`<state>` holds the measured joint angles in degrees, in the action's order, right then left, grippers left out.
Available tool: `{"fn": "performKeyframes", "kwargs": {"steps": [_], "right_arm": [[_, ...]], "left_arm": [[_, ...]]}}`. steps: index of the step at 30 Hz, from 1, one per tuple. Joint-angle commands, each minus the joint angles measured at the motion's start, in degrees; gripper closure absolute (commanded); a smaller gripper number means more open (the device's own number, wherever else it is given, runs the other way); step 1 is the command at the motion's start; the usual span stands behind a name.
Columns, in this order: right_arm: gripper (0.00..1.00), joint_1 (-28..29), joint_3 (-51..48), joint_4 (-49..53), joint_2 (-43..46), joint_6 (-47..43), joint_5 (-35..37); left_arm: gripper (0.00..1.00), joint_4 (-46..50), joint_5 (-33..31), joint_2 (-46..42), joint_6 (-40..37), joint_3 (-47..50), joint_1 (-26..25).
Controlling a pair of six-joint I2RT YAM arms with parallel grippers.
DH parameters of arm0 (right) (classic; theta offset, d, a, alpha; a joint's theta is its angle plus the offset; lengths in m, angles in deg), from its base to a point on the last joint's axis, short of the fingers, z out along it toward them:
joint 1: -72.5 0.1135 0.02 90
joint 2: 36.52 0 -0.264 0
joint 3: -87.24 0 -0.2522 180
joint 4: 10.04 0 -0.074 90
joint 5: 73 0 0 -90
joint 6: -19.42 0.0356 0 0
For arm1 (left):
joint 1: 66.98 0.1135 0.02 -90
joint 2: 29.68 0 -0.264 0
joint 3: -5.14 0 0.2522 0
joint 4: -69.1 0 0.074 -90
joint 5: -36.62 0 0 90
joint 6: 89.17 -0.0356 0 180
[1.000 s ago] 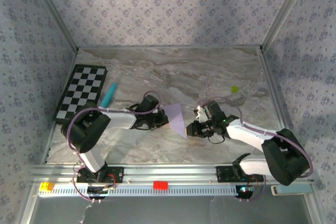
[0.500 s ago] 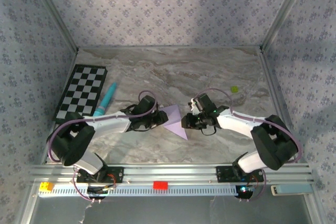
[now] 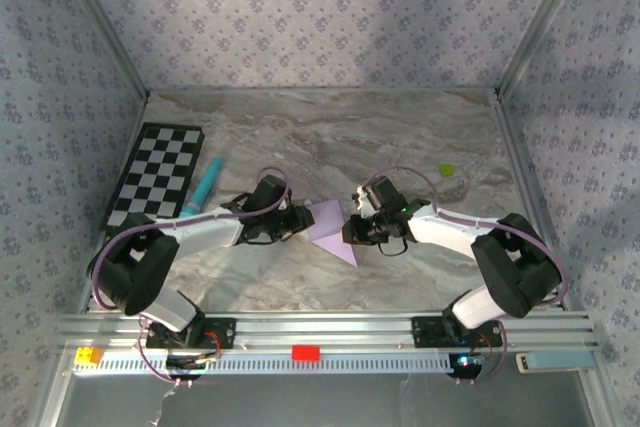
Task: Fold a paper plane with a square sheet of paper (pick it up from the middle)
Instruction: Fourth fold the wing at the center of the table.
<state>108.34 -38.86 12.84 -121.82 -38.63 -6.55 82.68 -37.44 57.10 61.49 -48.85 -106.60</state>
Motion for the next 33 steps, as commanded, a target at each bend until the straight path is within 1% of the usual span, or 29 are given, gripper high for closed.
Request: {"fn": "performKeyframes", "kwargs": {"steps": [1, 11, 15, 19, 29, 33], "right_arm": [[0.84, -0.19, 0.71, -0.51, 0.06, -0.96, -1.56], [0.88, -3.35, -3.31, -6.57, 3.18, 0.88, -6.75], [0.89, -5.03, -5.06, -9.23, 3.72, 2.14, -8.99], [0.9, -6.1, -6.22, -10.73, 4.25, 2.66, -10.15], [0.9, -7.53, -7.45, -11.48, 4.81, 2.95, -11.01], [0.9, -7.71, -7.58, -11.35, 4.79, 2.98, -10.77]], "left_arm": [[0.59, -1.35, 3.4, 1.01, -1.0, -0.94, 0.93], [0.57, -2.56, 8.14, 2.97, -1.49, -1.97, 3.22], [0.51, -3.71, 9.6, 3.86, -1.17, -2.56, 3.45], [0.5, -5.35, 10.81, 5.17, -0.45, -2.97, 3.56], [0.51, -9.44, 12.42, 7.7, 1.8, -3.46, 3.58], [0.56, -10.08, 12.72, 8.29, 1.91, -4.22, 3.56]]}}
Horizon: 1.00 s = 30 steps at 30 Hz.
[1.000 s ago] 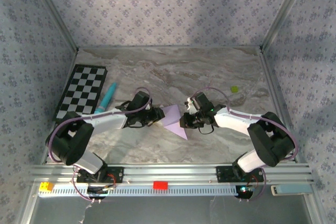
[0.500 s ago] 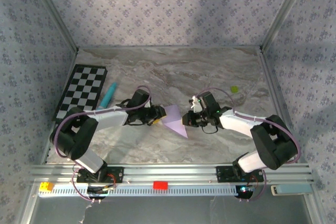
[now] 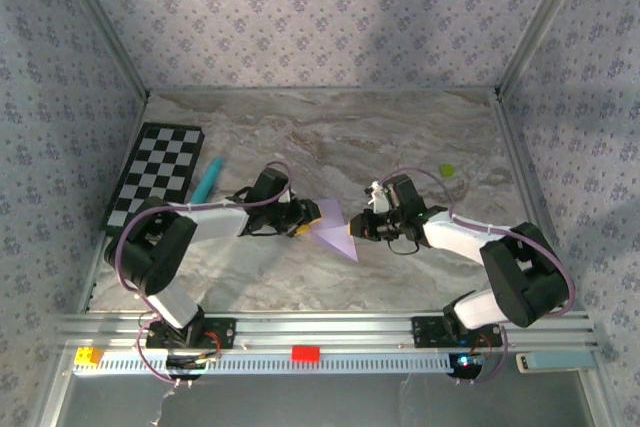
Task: Fold a paper plane with a square sheet of paper (pick it up from the middle)
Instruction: Fourth fold the wing at the center of the table.
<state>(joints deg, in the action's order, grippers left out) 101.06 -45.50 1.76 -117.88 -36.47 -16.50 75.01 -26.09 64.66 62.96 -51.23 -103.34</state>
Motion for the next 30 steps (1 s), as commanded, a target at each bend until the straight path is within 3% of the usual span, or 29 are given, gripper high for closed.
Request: {"fn": "performKeyframes", "kwargs": {"steps": [1, 9, 13, 21, 24, 27, 30], "right_arm": [[0.9, -0.53, -0.94, -0.24, 0.92, 0.71, -0.86], [0.87, -0.8, -0.77, 1.73, 0.98, 0.0, 0.26], [0.78, -0.73, -0.21, 4.91, 1.36, -1.46, 2.92], [0.63, 1.0, -1.0, 11.44, 9.72, -4.68, 12.93], [0.62, 2.9, -1.78, 12.26, 13.85, -5.75, 16.44], [0.61, 7.45, -4.72, 9.12, 18.28, -6.99, 23.0], [0.6, 15.49, -9.08, 3.21, 22.21, -11.56, 32.9]], "left_arm": [[0.59, -2.47, 1.36, 0.92, 0.45, -1.99, 0.29], [0.83, -5.02, 0.94, 0.79, 2.27, -1.26, 0.31], [0.92, -5.27, -0.59, -0.37, 3.25, -0.67, 0.2], [0.93, -5.28, -3.28, -1.25, 5.3, -1.59, -1.46], [0.93, -5.28, -3.65, -1.18, 5.44, -2.12, -1.88], [0.89, -4.77, -3.63, -0.93, 5.05, -2.87, -2.13], [0.87, -4.45, -3.29, -0.83, 4.62, -3.36, -2.13]]}}
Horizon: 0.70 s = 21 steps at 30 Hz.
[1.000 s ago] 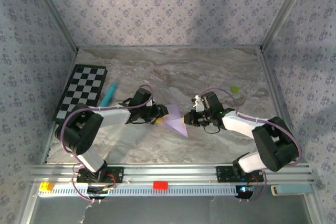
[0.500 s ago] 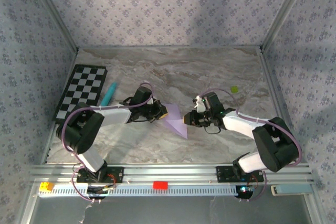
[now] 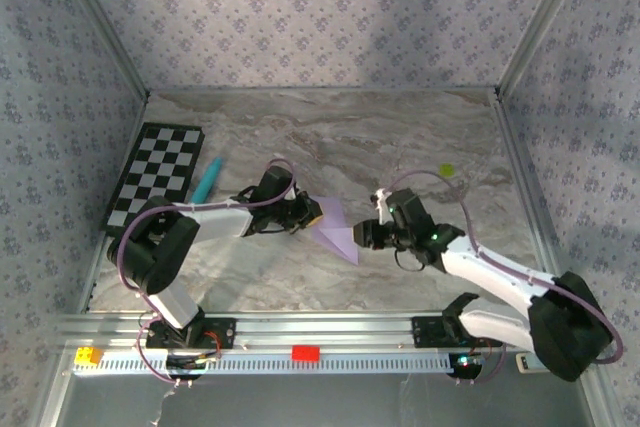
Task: Fold a paper plane with a square sheet of paper (pick it up from the middle)
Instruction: Fourth fold the wing at the center of the table.
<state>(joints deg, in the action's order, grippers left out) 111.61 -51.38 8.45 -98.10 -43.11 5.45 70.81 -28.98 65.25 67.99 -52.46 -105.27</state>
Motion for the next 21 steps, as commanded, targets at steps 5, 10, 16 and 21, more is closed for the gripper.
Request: {"fn": "performKeyframes", "kwargs": {"steps": [5, 10, 16, 21], "right_arm": [[0.59, 17.6, -7.6, -11.13, 4.55, -12.5, 25.75], [0.59, 23.88, -6.9, -13.41, -0.11, -18.6, 33.22], [0.59, 26.34, -5.0, -14.68, -6.48, -20.8, 38.38], [0.59, 26.86, -3.35, -15.44, -10.03, -21.47, 39.23]], "left_arm": [[0.86, 0.46, -0.23, -1.9, -1.06, -2.67, -0.15], [0.89, 0.88, 0.03, -1.88, -1.05, -3.19, -0.28], [0.92, 0.83, 0.28, -2.1, -0.81, -3.38, -0.3], [0.93, 1.61, 0.29, -2.06, -1.1, -3.84, -0.3]]}}
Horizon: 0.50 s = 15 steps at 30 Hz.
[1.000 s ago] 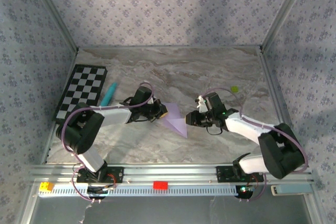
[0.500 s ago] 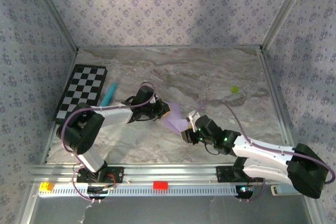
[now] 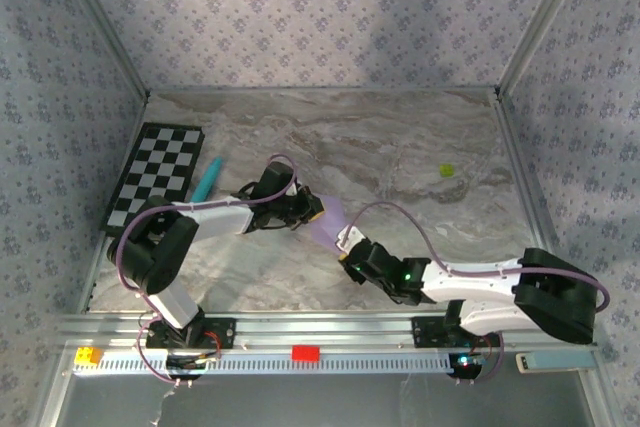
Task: Fold a paper plane with a square sheet of paper (pick it up from the middle)
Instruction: Fourth fold the wing at the center of the table.
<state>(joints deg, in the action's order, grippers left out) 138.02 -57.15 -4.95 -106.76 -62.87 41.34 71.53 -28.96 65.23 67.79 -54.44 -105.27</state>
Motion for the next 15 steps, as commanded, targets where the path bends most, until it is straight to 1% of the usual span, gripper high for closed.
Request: {"fn": "performKeyframes", "kwargs": {"steps": [1, 4, 6, 15], "right_arm": [[0.59, 0.58, 2.75, -1.91, -2.18, -1.82, 3.58], [0.59, 0.58, 3.59, -1.75, -4.5, -1.51, 4.86], [0.6, 0.62, 3.92, -2.22, -5.44, -2.02, 4.44], [0.62, 0.58, 4.47, -2.64, -8.07, -1.56, 5.19]], "left_arm": [[0.93, 0.93, 0.27, -2.02, -0.88, -1.85, -0.29], [0.93, 0.83, 0.48, -1.92, -0.91, -2.06, -0.25], [0.93, 1.03, 0.39, -1.76, -1.1, -2.28, -0.27], [0.93, 1.23, 0.56, -1.49, -1.38, -2.55, -0.3]]}}
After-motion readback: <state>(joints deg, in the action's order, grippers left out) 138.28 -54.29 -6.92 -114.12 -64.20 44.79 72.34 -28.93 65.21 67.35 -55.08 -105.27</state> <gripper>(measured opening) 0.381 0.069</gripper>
